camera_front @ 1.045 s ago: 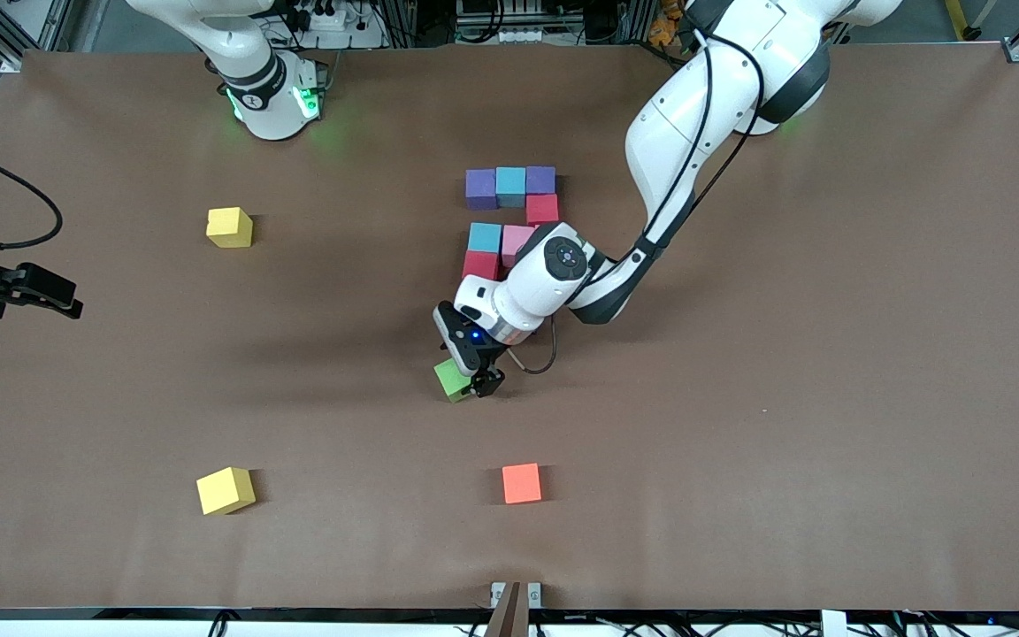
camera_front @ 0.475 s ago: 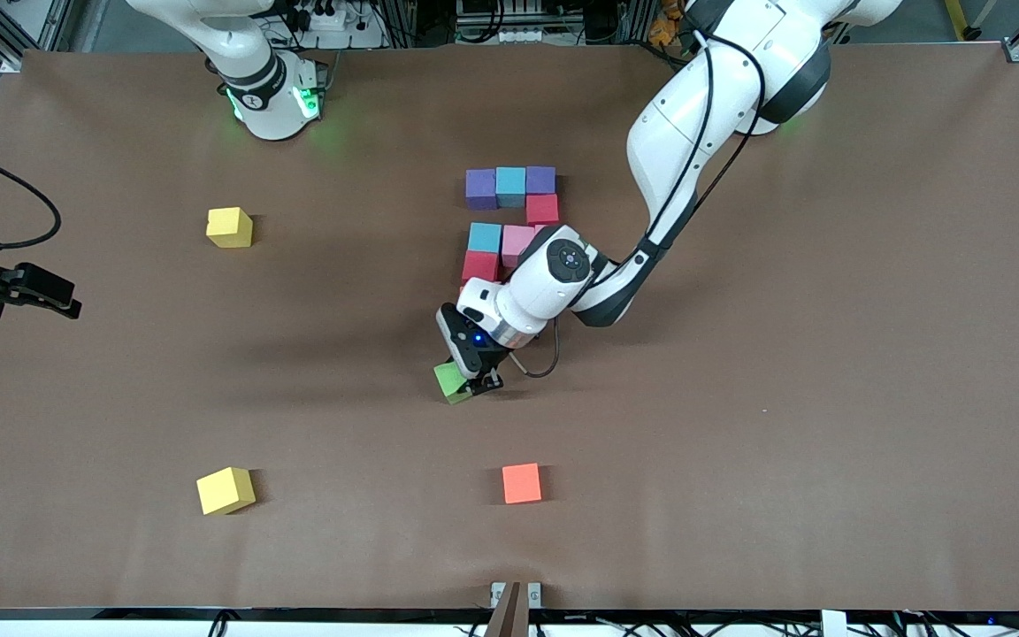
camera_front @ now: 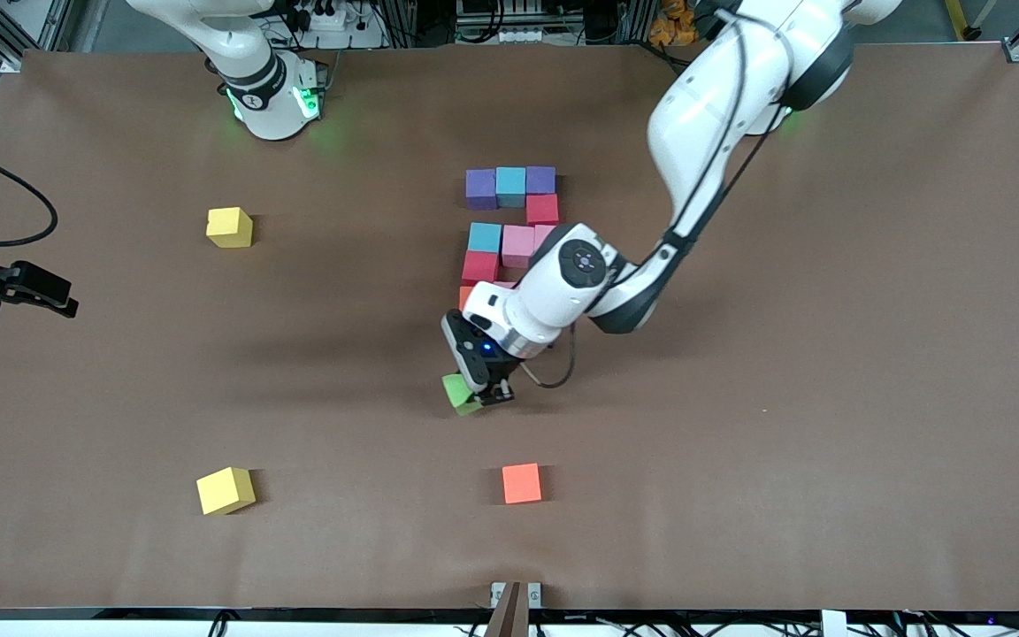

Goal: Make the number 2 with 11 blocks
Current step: 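Lift the green cube with the left gripper and carry it toward the shape, then lower the green cube beside the pink cube at the shape's end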

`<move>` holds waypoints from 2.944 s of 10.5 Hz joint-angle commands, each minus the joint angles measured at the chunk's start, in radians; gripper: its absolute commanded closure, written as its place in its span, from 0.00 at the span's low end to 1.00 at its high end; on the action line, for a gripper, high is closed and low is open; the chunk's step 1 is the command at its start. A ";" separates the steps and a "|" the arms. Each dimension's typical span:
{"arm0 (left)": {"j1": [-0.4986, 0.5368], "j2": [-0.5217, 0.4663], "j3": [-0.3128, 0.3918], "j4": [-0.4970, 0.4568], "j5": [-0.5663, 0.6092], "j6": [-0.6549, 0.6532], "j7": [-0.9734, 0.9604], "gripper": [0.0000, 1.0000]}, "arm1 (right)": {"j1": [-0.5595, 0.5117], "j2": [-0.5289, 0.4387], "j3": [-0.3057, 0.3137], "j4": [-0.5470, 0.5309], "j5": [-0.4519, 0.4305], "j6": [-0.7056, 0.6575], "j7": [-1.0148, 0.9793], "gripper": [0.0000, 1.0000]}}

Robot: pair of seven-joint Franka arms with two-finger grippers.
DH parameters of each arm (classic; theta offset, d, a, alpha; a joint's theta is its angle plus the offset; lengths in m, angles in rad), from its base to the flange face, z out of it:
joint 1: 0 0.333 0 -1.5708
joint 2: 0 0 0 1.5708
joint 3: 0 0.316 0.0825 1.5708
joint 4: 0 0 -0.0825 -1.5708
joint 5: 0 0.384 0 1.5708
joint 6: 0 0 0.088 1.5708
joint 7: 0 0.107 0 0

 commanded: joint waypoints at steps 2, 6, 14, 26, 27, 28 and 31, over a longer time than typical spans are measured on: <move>0.148 -0.206 -0.023 -0.070 0.016 -0.342 0.015 0.82 | -0.019 -0.014 0.011 0.008 -0.010 -0.019 0.008 0.00; 0.315 -0.457 -0.026 -0.359 -0.026 -0.421 0.129 0.96 | -0.014 -0.005 0.014 0.008 -0.007 -0.007 0.014 0.00; 0.375 -0.658 -0.062 -0.939 -0.086 -0.044 0.124 0.94 | -0.017 -0.008 0.014 0.008 -0.010 -0.019 0.005 0.00; 0.388 -0.493 -0.199 -0.987 -0.096 0.321 0.548 0.91 | -0.016 0.002 0.014 0.005 -0.012 -0.005 0.008 0.00; 0.391 -0.465 -0.207 -0.985 -0.095 0.329 0.552 0.91 | -0.014 0.002 0.014 0.004 -0.015 -0.002 0.010 0.00; 0.388 -0.460 -0.214 -0.973 -0.096 0.329 0.570 0.91 | -0.013 0.002 0.014 0.004 -0.018 -0.003 0.013 0.00; 0.391 -0.459 -0.247 -0.967 -0.100 0.329 0.572 0.92 | -0.013 0.002 0.014 -0.001 -0.020 -0.011 0.013 0.00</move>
